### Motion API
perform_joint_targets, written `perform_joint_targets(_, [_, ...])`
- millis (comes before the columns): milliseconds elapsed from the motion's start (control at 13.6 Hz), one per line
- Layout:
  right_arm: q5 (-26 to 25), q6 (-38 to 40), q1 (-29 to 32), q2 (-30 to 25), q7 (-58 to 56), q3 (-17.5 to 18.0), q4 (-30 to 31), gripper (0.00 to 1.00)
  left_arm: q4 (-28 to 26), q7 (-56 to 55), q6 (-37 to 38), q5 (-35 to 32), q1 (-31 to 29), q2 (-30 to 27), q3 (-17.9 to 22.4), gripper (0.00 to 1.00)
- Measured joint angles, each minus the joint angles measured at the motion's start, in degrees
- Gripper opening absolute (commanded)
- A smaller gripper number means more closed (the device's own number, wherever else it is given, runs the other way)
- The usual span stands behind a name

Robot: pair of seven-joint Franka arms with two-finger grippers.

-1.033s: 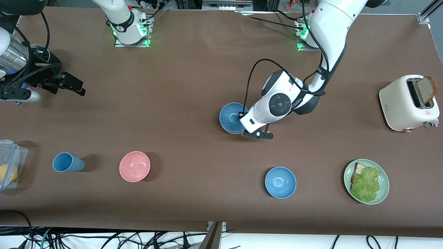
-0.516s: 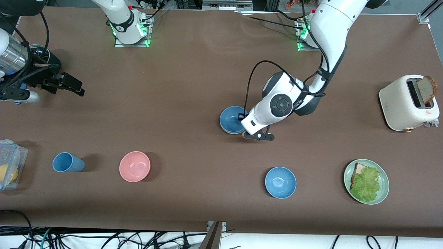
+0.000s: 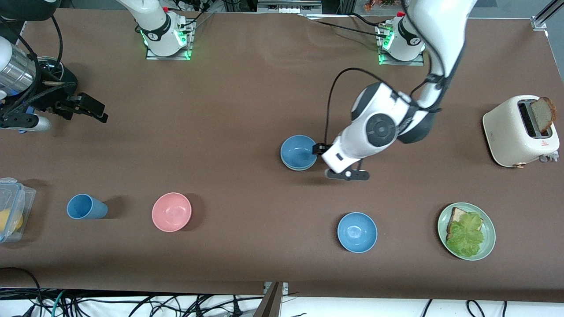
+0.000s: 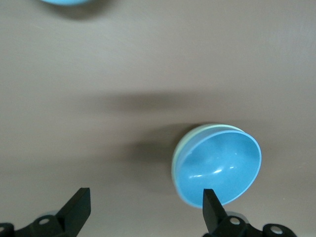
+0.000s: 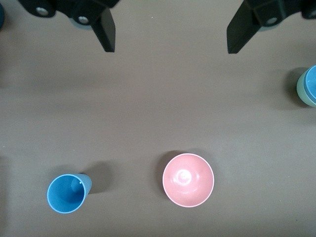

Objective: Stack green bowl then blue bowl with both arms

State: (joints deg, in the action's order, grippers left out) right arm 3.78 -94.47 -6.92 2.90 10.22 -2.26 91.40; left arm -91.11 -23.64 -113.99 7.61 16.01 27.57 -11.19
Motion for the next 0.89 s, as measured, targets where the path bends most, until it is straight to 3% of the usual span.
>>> perform_joint_targets(295, [0.0,0.0,0.0,0.01,0.0,0.0,0.0,1.0,0.02,3.38,6.12,-6.42,-7.02,-8.21,0.56,1.0])
perform_joint_targets(516, [0.0,0.01,0.0,0.02,0.0,0.0,0.0,1.0,0.25,11.13,13.27,-7.06,-11.89,-12.58,0.65,1.0])
perform_joint_targets(885, [0.0,0.02,0.0,0.02,0.0,0.0,0.0,1.0,7.28,12.89,27.11,-7.97,-13.97,-16.74,1.56,1.0])
